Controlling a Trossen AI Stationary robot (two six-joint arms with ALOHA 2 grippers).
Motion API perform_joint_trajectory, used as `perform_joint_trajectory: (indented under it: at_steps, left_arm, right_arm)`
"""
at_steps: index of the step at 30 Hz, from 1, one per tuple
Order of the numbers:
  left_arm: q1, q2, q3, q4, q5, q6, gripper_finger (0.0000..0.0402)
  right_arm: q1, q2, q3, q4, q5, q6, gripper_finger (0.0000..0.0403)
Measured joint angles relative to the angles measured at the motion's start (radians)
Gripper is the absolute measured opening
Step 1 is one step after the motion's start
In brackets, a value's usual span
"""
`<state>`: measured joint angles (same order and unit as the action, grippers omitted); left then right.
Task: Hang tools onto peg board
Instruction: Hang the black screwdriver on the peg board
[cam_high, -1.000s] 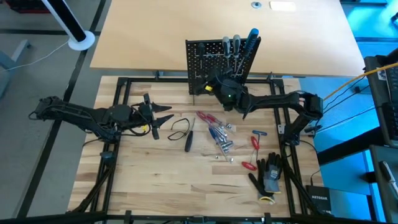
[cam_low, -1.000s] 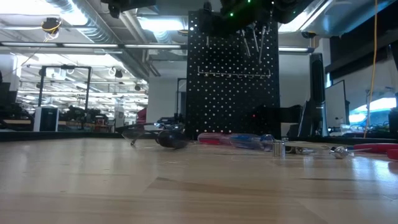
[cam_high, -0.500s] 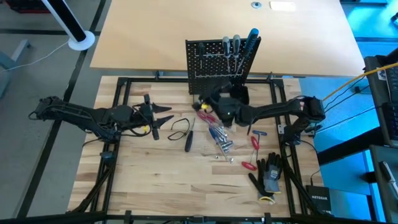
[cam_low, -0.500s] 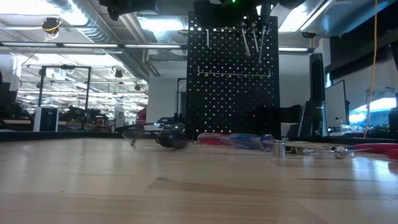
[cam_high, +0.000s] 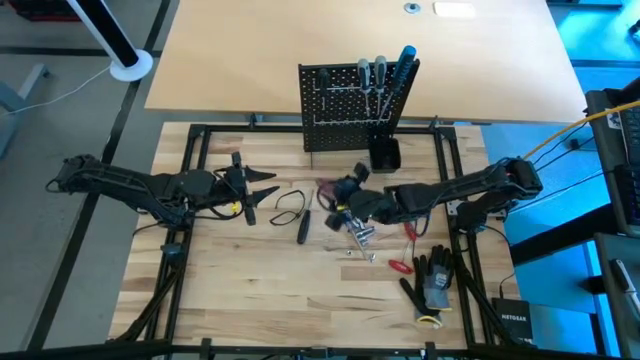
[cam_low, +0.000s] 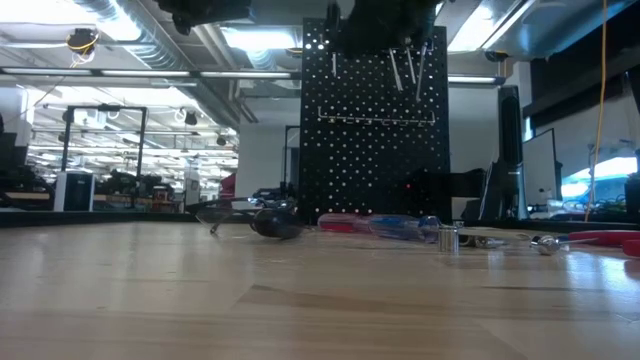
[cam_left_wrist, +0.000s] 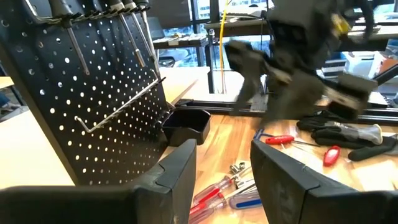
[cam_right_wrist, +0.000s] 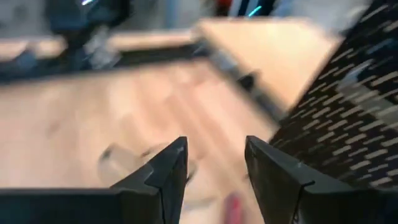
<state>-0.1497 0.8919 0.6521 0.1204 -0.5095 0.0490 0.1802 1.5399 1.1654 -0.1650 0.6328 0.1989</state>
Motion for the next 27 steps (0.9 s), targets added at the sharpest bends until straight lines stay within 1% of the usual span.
perform_joint_trajectory:
  at_steps: [2, 3, 7, 9, 13, 18, 22, 27]
  left_arm:
    - [0.0, 0.005, 0.0, 0.0, 0.0, 0.003, 0.0141]
    - [0.0, 0.009, 0.0, -0.001, 0.0, 0.003, 0.0141]
    - [0.003, 0.034, 0.0, -0.002, 0.0, 0.01, 0.0141]
    - [0.003, 0.05, 0.0, -0.009, 0.0, 0.01, 0.0141]
    - [0.018, 0.09, 0.0, -0.005, 0.001, 0.003, 0.0141]
    - [0.034, 0.169, 0.0, -0.007, 0.001, -0.051, 0.0141]
    - [0.034, 0.252, 0.0, -0.014, 0.055, -0.065, 0.0141]
    - [0.031, 0.381, 0.0, -0.045, 0.119, -0.096, 0.0141]
  right_arm:
    - [0.01, 0.015, -0.01, 0.002, -0.056, 0.025, 0.0163]
    - [0.012, 0.023, -0.019, 0.001, -0.062, 0.033, 0.0163]
    - [0.009, 0.076, -0.039, 0.008, -0.022, 0.063, 0.0163]
    - [0.0, 0.115, -0.041, 0.011, -0.024, 0.059, 0.0163]
    - [-0.016, 0.19, -0.042, 0.015, -0.066, 0.049, 0.0163]
    - [-0.027, 0.247, -0.042, 0.012, -0.043, 0.006, 0.0163]
    - [-0.032, 0.249, -0.042, 0.013, -0.076, -0.024, 0.0163]
    - [-0.029, 0.249, -0.042, -0.015, -0.079, -0.024, 0.0163]
